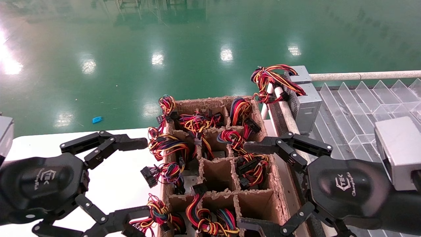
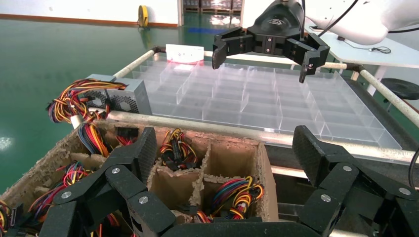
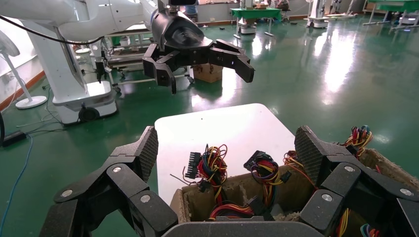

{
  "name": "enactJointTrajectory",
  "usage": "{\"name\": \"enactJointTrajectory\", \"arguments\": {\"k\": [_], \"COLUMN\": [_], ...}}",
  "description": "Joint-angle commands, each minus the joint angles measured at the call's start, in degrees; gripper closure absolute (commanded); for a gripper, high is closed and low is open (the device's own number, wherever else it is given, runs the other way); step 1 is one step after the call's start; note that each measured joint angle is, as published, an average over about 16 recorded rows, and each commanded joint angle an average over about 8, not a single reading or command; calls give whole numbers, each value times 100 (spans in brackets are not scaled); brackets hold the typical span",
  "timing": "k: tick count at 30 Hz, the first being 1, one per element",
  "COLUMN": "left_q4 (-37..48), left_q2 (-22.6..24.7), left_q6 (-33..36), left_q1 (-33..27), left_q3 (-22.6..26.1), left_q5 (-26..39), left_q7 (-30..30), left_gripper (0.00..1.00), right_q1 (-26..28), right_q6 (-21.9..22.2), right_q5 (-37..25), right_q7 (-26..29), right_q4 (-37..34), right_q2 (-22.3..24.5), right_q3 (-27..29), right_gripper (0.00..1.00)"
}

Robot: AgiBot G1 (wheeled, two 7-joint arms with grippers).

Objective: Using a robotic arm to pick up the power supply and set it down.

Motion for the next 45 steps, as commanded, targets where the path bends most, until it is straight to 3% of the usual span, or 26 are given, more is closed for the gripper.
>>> {"name": "enactJointTrajectory", "arguments": {"k": [1, 2, 3, 17, 29, 35, 38, 43, 45], "left_q4": [0, 0, 0, 0, 0, 0, 0, 0, 0], "left_q2": [0, 0, 0, 0, 0, 0, 0, 0, 0], "left_q6": [0, 0, 0, 0, 0, 0, 0, 0, 0], "left_q1": [0, 0, 0, 0, 0, 0, 0, 0, 0], "left_q3": [0, 0, 0, 0, 0, 0, 0, 0, 0], "left_q5": [0, 0, 0, 0, 0, 0, 0, 0, 0], "left_q7": [0, 0, 0, 0, 0, 0, 0, 0, 0], "left_gripper": [84, 96, 100, 100, 100, 100, 100, 100, 100], "right_q1": [0, 0, 0, 26, 532, 868, 1033, 1234, 1297], "right_q6": [0, 0, 0, 126, 1637, 2138, 2315, 2541, 2595], "right_q5": [0, 0, 0, -145, -1846, -2742, -3151, -3620, -3743], "right_q7": [0, 0, 0, -32, 3, 113, 122, 40, -26], "right_q4": [0, 0, 0, 16, 107, -182, -378, -746, -897], "right_q2": [0, 0, 0, 9, -497, -924, -1134, -1456, -1563], "right_q3": [0, 0, 0, -10, -427, -810, -995, -1207, -1266], "right_gripper": [0, 0, 0, 0, 0, 0, 18, 79, 93]}}
